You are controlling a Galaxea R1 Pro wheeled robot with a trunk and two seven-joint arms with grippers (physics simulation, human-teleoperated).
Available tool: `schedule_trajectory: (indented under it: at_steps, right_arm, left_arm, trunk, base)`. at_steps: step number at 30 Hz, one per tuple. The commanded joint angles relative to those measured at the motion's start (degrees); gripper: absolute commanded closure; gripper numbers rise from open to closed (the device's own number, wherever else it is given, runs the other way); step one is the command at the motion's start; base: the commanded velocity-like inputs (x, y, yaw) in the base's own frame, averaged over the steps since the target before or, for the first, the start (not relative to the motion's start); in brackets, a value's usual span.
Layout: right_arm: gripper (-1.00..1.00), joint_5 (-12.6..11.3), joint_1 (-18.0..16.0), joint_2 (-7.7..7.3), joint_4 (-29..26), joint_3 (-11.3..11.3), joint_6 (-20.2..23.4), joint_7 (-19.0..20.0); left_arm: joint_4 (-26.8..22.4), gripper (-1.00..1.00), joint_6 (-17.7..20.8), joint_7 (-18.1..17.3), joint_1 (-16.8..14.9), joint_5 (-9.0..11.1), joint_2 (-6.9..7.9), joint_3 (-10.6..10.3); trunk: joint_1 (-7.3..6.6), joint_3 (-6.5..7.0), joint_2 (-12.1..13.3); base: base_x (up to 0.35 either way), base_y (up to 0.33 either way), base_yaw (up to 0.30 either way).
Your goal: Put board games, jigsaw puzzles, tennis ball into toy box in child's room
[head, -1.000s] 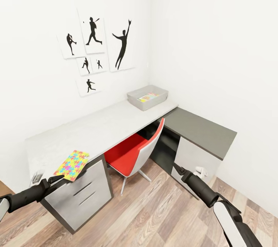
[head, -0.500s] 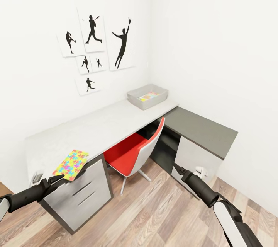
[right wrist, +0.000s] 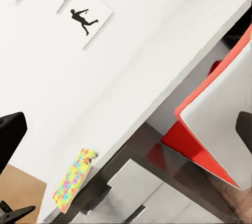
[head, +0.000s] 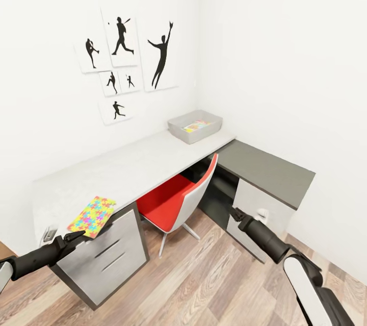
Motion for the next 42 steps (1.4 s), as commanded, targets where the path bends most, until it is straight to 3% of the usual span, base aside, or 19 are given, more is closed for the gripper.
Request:
schedule_trajectory:
  at_steps: [1, 6, 28, 42]
  right_arm:
    - [-1.0, -0.6, 0.0, 0.08, -0.8, -0.2, 2.4, 0.0]
    - [-1.0, -0.7, 0.1, 0.64, -2.0, -0.6, 8.0, 0.0]
    - [-1.0, -0.2, 0.1, 0.9, -1.8, 0.0, 8.6, 0.1]
    - [-1.0, 0.1, 0.1, 0.98, -1.5, -0.2, 8.5, 0.0]
  left_arm:
    - [0.0, -1.0, 0.4, -0.1, -0.1, 0.1, 0.0, 0.2]
    - [0.0, -1.0, 0.5, -0.1, -0.1, 0.1, 0.0, 0.2]
    - [0.0, -1.0, 0.3, -0.4, -0.1, 0.1, -0.16, 0.2]
    - [-0.1, -1.0, 0.2, -3.0, -0.1, 0.0, -0.32, 0.1]
  trunk:
    - [0.24, -0.26, -0.5]
    - [1.33, -1.16, -2.5]
    - [6.17, -5.11, -11.3]
    - [6.17, -5.11, -11.3]
  base:
    - [0.0, 0.0, 0.0]
    - [0.0, 0.0, 0.0]
    - [0.0, 0.0, 0.0]
    - [0.102, -0.014, 0.0]
